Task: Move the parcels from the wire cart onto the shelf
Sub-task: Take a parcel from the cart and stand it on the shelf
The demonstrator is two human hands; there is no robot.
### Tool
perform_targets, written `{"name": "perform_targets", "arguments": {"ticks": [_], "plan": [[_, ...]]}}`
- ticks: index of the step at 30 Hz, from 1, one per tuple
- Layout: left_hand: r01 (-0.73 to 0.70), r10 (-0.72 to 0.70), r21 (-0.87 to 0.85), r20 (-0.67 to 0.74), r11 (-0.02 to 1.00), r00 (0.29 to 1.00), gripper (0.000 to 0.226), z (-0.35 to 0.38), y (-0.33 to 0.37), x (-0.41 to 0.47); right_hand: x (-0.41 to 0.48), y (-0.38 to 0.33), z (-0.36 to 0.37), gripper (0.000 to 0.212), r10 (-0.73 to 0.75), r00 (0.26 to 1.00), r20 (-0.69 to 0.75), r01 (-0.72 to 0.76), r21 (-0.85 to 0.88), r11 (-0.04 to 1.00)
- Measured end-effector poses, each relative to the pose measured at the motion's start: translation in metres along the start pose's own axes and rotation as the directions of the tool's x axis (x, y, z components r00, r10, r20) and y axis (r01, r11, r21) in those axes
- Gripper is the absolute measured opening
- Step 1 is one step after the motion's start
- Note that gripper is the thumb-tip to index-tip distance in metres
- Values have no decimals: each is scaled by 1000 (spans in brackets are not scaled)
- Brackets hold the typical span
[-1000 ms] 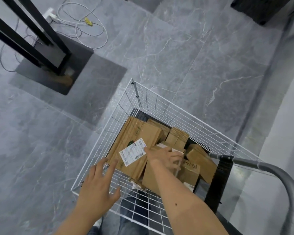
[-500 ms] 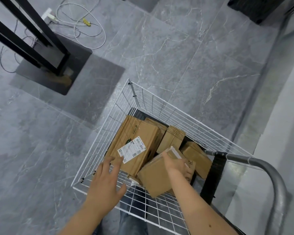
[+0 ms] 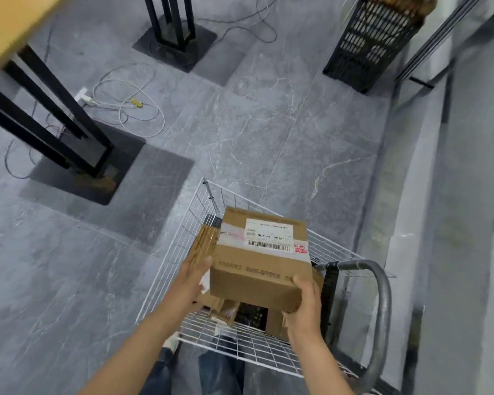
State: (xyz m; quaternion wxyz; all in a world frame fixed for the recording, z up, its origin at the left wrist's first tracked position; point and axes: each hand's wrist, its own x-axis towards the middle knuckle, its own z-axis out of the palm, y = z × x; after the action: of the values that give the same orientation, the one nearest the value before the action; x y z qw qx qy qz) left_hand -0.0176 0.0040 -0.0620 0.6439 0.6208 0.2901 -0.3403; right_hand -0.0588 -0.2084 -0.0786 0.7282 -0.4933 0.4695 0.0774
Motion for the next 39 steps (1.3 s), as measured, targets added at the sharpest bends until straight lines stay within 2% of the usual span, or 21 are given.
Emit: {"name": "perform_targets", "arguments": {"ticks": [2, 5, 7, 9, 12, 15, 18, 19, 22, 27, 31, 35, 39], "plan": [[-4, 16, -92, 129, 996, 992, 101, -2, 20, -16, -23, -14, 5, 29, -59, 997, 43, 55, 79, 995], [-43, 56, -75, 177, 996, 983, 107, -6, 41, -30, -52, -34, 8, 34, -167, 983, 71, 159, 112, 981], [-71, 82, -54, 260, 996, 962, 106, -11, 54, -43, -76, -46, 9, 56, -247, 968, 50, 241, 101, 965], [-118, 117, -19, 329, 993, 937, 95, -16, 65, -57, -101, -53, 9, 80, -284, 958, 40, 281, 69, 957], [-207, 173, 46, 391, 977, 904, 87, -21, 80, -76, -138, -55, 9, 99, -314, 949, 29, 314, 10, 949], [-294, 213, 108, 464, 950, 860, 93, -25, 94, -94, -177, -50, 11, 92, -375, 927, -26, 368, -144, 919], [-398, 213, 199, 594, 896, 776, 101, -25, 105, -111, -213, -42, 10, 89, -481, 867, -130, 442, -245, 863], [-432, 209, 225, 628, 873, 749, 97, -24, 107, -117, -225, -41, 9, 83, -508, 844, -172, 465, -238, 853], [-519, 206, 284, 687, 806, 697, 78, -14, 111, -136, -260, -37, 3, 39, -594, 759, -265, 543, -245, 803], [-645, 225, 323, 753, 692, 618, 73, 12, 109, -172, -317, -25, -18, 56, -671, 654, -349, 628, -243, 739], [-713, 214, 279, 828, 644, 518, 78, 39, 93, -205, -358, -6, -48, 93, -669, 613, -419, 640, -232, 732], [-738, 185, 232, 881, 634, 436, 64, 67, 68, -248, -396, 19, -81, 69, -652, 544, -527, 657, -216, 723], [-810, 192, 191, 918, 554, 348, 82, 90, 28, -285, -432, 54, -118, 77, -625, 478, -617, 644, -238, 727]]}}
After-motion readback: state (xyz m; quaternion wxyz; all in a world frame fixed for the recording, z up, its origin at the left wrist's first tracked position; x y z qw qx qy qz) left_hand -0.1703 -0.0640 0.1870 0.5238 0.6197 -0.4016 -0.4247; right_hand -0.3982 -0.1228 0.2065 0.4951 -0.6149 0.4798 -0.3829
